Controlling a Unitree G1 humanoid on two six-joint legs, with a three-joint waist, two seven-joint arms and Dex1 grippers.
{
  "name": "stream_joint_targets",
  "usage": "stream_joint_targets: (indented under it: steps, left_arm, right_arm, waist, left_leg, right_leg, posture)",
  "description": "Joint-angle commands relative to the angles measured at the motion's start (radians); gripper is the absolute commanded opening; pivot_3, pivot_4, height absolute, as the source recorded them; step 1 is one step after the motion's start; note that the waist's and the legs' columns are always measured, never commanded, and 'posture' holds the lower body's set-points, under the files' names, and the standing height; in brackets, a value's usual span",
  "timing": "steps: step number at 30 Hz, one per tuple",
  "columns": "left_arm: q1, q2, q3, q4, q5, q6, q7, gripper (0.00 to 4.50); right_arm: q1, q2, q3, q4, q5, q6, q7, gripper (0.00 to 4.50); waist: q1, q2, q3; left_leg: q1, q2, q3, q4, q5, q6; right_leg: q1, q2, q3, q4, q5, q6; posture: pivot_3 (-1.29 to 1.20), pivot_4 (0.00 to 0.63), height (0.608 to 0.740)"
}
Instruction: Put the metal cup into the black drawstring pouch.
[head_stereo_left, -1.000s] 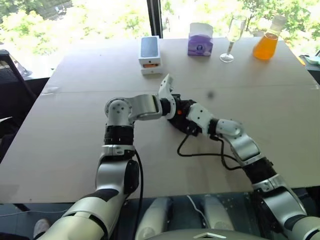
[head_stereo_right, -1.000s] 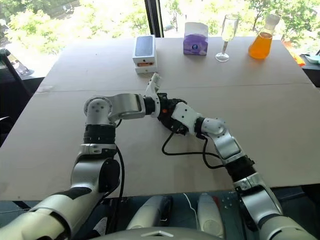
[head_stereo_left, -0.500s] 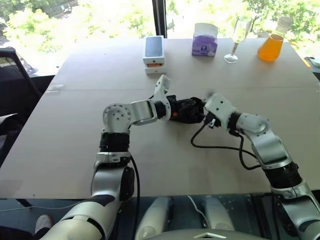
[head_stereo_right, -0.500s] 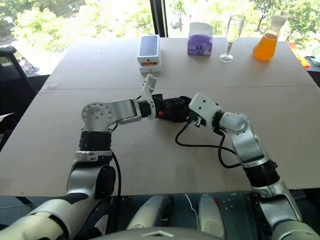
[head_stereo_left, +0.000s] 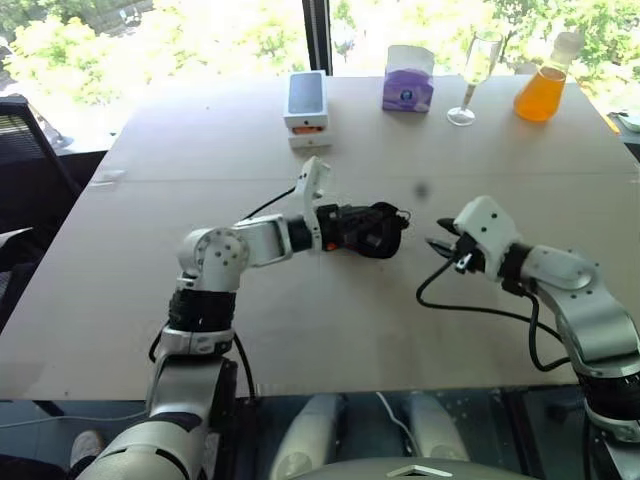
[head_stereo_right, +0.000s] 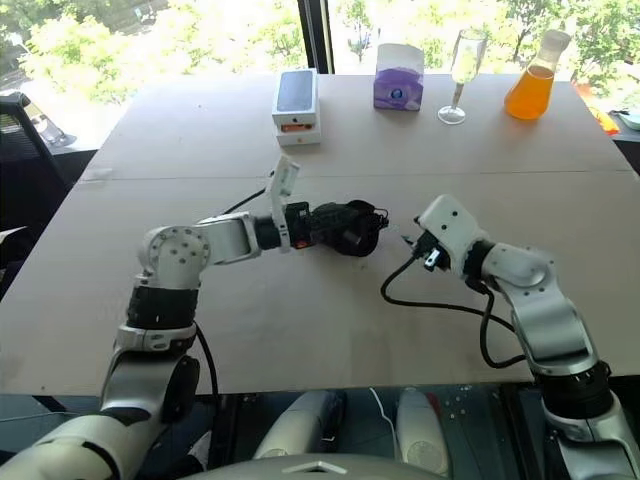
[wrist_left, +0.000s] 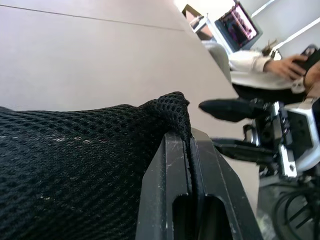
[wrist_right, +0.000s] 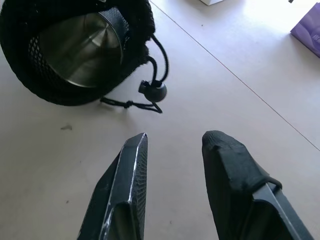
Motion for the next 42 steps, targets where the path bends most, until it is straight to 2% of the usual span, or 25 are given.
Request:
stream_joint_targets:
  steps: [1,7,14,16,17,18,19,27,30,32,35,42]
  left_arm:
    - [0.027,0.021,-0.005,-0.067,0.011,-0.026,-0.081,0.00]
    - [0.033,0.068,0.036,-0.067,0.002,0.013,-0.127,0.00]
    - [0.025,0.101,0.058,-0.059,0.009,0.024,-0.143,0.00]
    - [0.028,0.102,0.066,-0.064,0.007,0.032,-0.139,0.00]
    - [0.029,0.102,0.070,-0.068,0.006,0.035,-0.137,0.00]
    - [0.030,0.101,0.076,-0.071,0.002,0.040,-0.134,0.00]
    - [0.030,0.100,0.083,-0.073,0.000,0.044,-0.130,0.00]
    - [0.026,0.096,0.098,-0.079,0.001,0.055,-0.121,0.00]
    - [0.028,0.092,0.102,-0.082,0.000,0.058,-0.117,0.00]
    - [0.030,0.090,0.102,-0.084,0.002,0.059,-0.116,0.00]
    - [0.032,0.087,0.104,-0.085,0.004,0.057,-0.116,0.00]
    - [0.047,0.068,0.115,-0.114,-0.011,0.046,-0.117,0.00]
  right_arm:
    - [0.010,0.007,0.025,-0.036,-0.017,-0.036,-0.038,1.84]
    - [-0.022,0.070,0.145,0.094,-0.082,-0.140,-0.095,1.84]
    - [-0.054,0.214,0.137,0.152,0.007,-0.118,-0.109,1.84]
    - [-0.063,0.248,0.138,0.187,0.008,-0.140,-0.128,2.39]
    - [-0.068,0.263,0.139,0.205,0.001,-0.153,-0.145,2.51]
    - [-0.069,0.281,0.137,0.221,0.009,-0.158,-0.150,3.08]
    - [-0.069,0.295,0.137,0.232,0.019,-0.163,-0.151,3.47]
    - [-0.083,0.383,0.115,0.355,0.029,-0.232,-0.220,3.47]
    - [-0.093,0.414,0.080,0.388,0.047,-0.262,-0.246,2.62]
    - [-0.096,0.420,0.071,0.397,0.052,-0.272,-0.252,1.48]
    - [-0.093,0.419,0.071,0.404,0.043,-0.285,-0.262,0.10]
    - [-0.088,0.353,0.033,0.350,-0.032,-0.330,-0.341,0.04]
  waist:
    - [0.000,0.000,0.000]
    - [-0.002,0.000,0.000]
    - [-0.003,0.000,0.000]
    - [-0.004,0.000,0.000]
    - [-0.004,0.000,0.000]
    - [-0.004,0.000,0.000]
    - [-0.004,0.000,0.000]
    - [-0.009,0.000,0.000]
    - [-0.009,0.000,0.000]
    - [-0.009,0.000,0.000]
    - [-0.009,0.000,0.000]
    - [-0.009,0.000,0.000]
  left_leg:
    - [0.000,0.000,-0.001,0.000,0.000,0.000]
    - [0.001,0.000,-0.001,-0.001,0.000,0.000]
    - [0.001,0.000,-0.001,-0.001,0.000,0.000]
    - [0.001,0.000,-0.001,-0.001,0.000,0.000]
    - [0.001,0.000,-0.002,-0.001,0.000,0.000]
    - [0.001,0.000,-0.002,-0.001,0.000,0.000]
    - [0.001,0.000,-0.002,-0.001,0.000,0.000]
    - [0.001,0.000,-0.002,-0.001,0.000,0.000]
    - [0.001,0.000,-0.002,-0.001,0.000,0.000]
    - [0.001,0.000,-0.002,-0.001,0.000,0.000]
    - [0.001,0.000,-0.002,-0.001,0.000,0.000]
    - [0.001,0.000,-0.002,-0.001,0.000,0.000]
  right_leg:
    - [0.000,0.000,-0.001,-0.001,0.000,0.000]
    - [0.000,0.000,-0.001,-0.001,0.000,0.000]
    - [0.001,0.000,-0.001,-0.001,0.000,0.000]
    - [0.000,0.000,-0.001,-0.001,0.000,0.000]
    - [0.000,0.001,-0.002,-0.001,0.000,0.000]
    - [0.000,0.001,-0.002,-0.001,0.000,0.000]
    - [0.000,0.001,-0.001,-0.001,0.000,0.000]
    - [0.000,0.001,-0.001,-0.001,0.000,0.000]
    - [0.000,0.001,-0.001,0.000,0.000,0.000]
    - [0.000,0.001,-0.001,0.000,0.000,0.000]
    - [0.000,0.001,-0.001,0.000,0.000,0.000]
    - [0.000,0.001,-0.001,0.000,0.000,0.000]
  posture:
    - [0.00,0.150,0.740]
    - [0.00,0.150,0.740]
    - [0.00,0.150,0.740]
    - [0.00,0.150,0.740]
    - [0.00,0.150,0.740]
    - [0.00,0.150,0.740]
    - [0.00,0.150,0.740]
    - [0.00,0.150,0.740]
    - [0.00,0.150,0.740]
    - [0.00,0.150,0.740]
    - [0.00,0.150,0.740]
    - [0.00,0.150,0.740]
